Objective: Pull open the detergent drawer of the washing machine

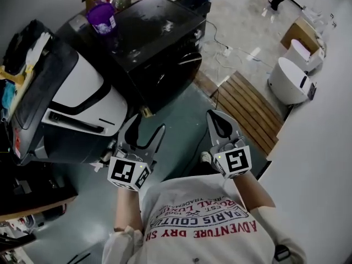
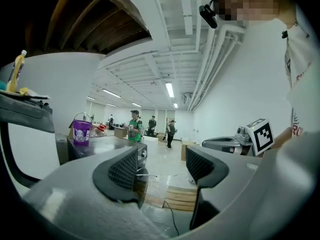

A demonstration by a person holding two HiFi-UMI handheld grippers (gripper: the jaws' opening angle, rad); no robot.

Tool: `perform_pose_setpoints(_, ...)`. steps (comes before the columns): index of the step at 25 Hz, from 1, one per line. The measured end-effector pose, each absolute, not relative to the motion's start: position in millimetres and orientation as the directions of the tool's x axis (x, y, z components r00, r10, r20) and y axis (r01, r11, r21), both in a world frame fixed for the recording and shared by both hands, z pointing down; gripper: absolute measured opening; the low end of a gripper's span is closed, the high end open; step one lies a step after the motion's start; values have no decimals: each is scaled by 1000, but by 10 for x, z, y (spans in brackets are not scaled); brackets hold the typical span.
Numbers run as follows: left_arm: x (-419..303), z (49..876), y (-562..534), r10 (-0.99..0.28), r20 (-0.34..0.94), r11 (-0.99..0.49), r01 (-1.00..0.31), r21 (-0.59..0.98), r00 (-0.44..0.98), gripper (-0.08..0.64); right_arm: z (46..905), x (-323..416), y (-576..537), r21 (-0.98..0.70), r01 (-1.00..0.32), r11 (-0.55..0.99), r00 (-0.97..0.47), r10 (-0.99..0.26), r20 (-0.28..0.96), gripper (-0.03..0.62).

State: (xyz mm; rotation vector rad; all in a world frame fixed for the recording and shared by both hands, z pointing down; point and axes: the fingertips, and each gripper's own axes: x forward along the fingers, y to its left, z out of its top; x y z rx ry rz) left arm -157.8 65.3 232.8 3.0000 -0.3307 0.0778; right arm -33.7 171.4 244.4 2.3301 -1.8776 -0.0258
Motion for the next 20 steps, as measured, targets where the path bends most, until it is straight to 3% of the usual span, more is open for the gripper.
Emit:
perform_pose_setpoints(8, -547, 2379, 659, -363, 67, -913, -369, 173, 929, 301, 2461, 661, 1541, 141, -990, -29, 46, -991, 124, 0)
perform_pose_setpoints(20, -181, 2769, 189, -499, 71, -789, -487, 373, 864, 301, 2741, 1160, 784, 117, -984, 132, -115, -982, 147, 0)
